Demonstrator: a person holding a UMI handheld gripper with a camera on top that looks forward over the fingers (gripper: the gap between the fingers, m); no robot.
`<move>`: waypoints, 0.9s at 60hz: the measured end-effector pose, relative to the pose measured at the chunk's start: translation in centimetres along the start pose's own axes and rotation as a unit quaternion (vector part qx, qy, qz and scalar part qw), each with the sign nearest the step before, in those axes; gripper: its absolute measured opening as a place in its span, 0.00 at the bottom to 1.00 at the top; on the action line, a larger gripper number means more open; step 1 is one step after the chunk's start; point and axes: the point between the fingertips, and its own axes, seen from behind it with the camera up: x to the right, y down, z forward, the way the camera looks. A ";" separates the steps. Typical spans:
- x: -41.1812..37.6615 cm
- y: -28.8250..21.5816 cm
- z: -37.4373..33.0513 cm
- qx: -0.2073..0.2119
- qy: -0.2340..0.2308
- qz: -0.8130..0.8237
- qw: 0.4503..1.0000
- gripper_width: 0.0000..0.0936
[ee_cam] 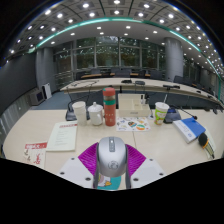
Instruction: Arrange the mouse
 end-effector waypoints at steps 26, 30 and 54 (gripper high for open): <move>-8.2 14.7 7.2 -0.087 -0.002 -0.020 0.996 0.54; -8.0 14.5 6.5 -0.094 0.001 -0.030 0.995 0.72; -9.1 6.8 -10.3 -0.060 0.036 -0.017 0.997 0.92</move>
